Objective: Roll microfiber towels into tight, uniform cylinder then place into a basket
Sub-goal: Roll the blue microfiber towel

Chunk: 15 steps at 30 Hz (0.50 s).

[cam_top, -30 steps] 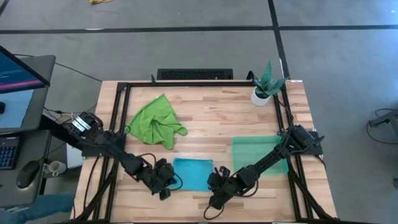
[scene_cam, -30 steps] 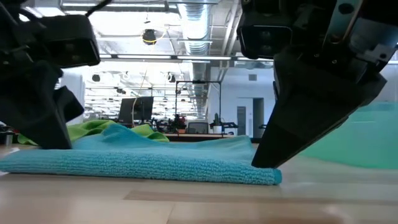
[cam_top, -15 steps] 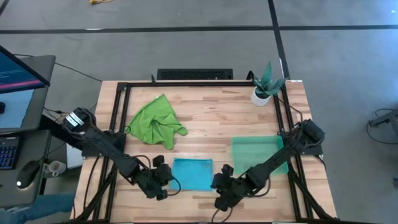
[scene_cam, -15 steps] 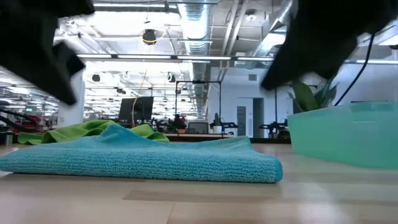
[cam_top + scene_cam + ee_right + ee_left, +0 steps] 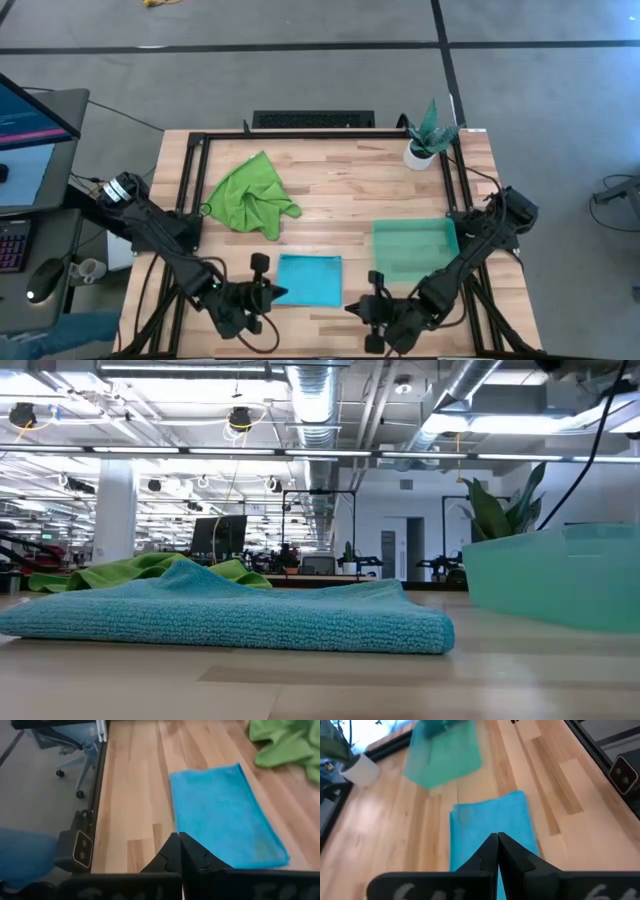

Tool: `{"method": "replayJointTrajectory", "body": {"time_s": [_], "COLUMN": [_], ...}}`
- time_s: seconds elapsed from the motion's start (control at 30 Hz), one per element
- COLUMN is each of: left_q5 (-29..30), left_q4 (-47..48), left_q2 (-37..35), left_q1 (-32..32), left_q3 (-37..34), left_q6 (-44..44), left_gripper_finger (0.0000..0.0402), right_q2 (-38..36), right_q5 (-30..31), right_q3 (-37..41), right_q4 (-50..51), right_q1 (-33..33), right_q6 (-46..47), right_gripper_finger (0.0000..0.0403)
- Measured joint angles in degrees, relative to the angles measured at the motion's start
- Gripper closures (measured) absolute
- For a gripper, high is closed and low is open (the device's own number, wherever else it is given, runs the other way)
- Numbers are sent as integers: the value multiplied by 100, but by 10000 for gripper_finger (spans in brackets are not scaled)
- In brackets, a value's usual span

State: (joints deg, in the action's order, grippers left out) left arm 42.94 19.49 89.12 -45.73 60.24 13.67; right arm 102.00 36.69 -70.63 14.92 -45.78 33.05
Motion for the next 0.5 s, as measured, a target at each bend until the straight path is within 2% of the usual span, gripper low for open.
{"method": "replayJointTrajectory", "body": {"time_s": [0.17, 0.33, 0.5], "left_q5": [-91, -838, -1215], "left_q4": [19, 46, 63], "left_q2": [0, 0, 0], "left_q1": [75, 152, 202], "left_q3": [3, 3, -74], "left_q6": [93, 213, 557], "left_gripper_finger": [401, 401, 401], "right_q2": [0, 6, 48], "right_q5": [-49, -188, -676], "right_q3": [-222, -243, -242], "right_q4": [0, 12, -2], "right_q1": [62, 142, 288], "right_q6": [-643, -760, -522], "right_gripper_finger": [394, 391, 355]}}
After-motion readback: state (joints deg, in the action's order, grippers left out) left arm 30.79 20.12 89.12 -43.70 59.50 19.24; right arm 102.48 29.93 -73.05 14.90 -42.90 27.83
